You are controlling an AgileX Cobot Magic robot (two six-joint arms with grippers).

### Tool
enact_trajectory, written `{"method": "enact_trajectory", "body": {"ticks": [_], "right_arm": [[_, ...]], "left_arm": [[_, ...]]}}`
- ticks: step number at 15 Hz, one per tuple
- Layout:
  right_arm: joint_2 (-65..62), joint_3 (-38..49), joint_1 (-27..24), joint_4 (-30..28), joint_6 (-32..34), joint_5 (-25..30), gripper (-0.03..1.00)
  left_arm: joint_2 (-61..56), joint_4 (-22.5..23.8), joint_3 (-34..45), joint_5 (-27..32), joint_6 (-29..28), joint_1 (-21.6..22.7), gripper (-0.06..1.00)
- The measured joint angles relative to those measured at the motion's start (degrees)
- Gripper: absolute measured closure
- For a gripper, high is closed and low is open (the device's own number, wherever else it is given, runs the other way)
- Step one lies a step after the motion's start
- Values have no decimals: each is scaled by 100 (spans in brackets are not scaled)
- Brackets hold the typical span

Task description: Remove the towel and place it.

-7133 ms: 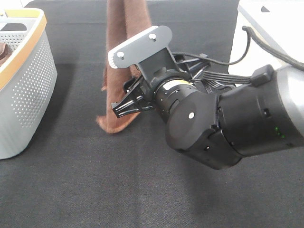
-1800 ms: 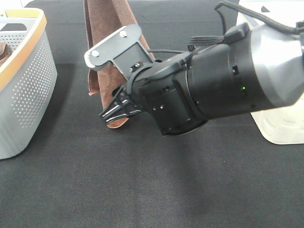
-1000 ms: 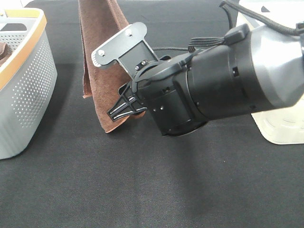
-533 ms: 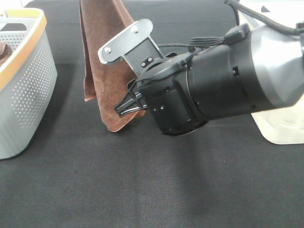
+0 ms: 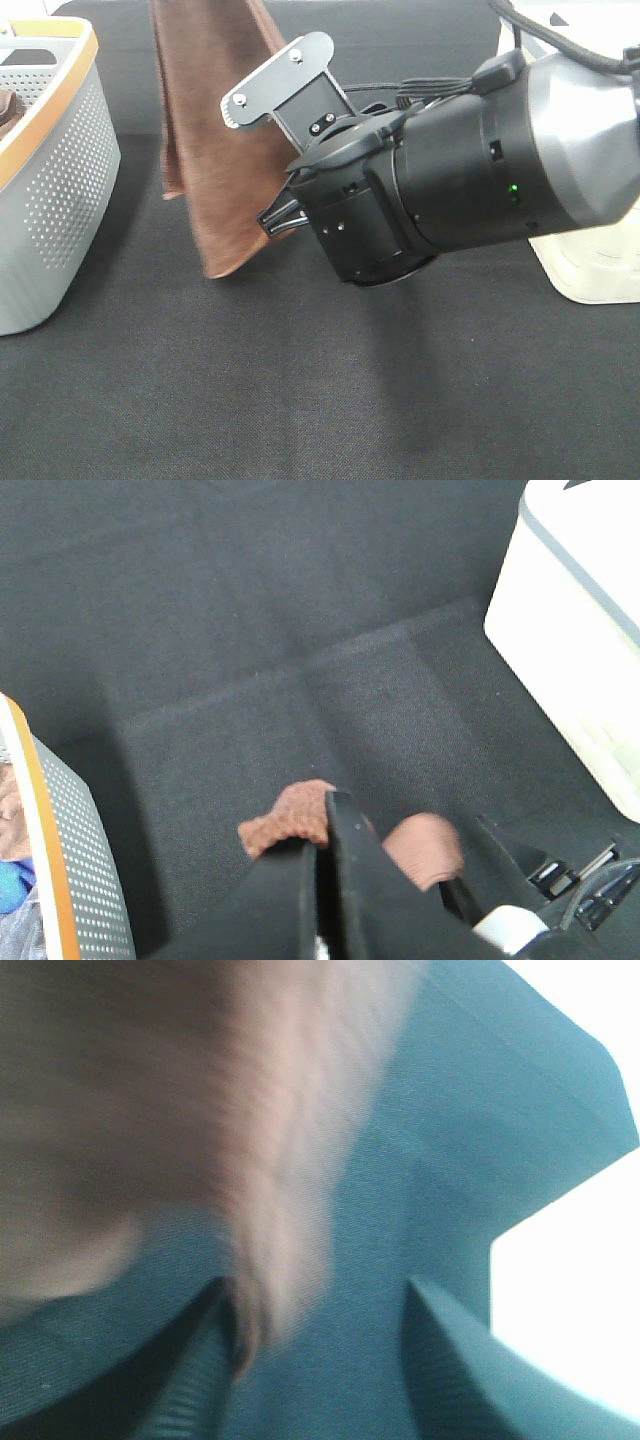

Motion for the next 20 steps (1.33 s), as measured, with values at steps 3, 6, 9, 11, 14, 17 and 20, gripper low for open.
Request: {"method": "enact_trajectory", "body": {"ticks": [3, 6, 9, 11, 14, 17, 20], "right_arm": [[-218, -34, 0, -11, -126, 138, 67], [-533, -52, 0, -29, -275, 550, 96], [-722, -52, 0, -23, -458, 888, 97], [-745, -52, 0, -23, -688, 900, 97], [-773, -52, 0, -17, -1123, 877, 97], [-1238, -52, -23, 0, -1696, 728, 97], [-1713, -52, -390, 0, -1879, 1112, 97]], "left_arm": [[-6, -6, 0, 29, 0, 0, 94], [-6, 0, 0, 29, 0, 0, 94], [-6, 132, 0, 29, 0, 0, 94], [-6, 183, 0, 29, 0, 0, 94], [0, 665, 0, 29, 0, 0, 94], [160, 1324, 0, 23, 0, 11, 94], [424, 1392, 0, -304, 0, 109, 94]]}}
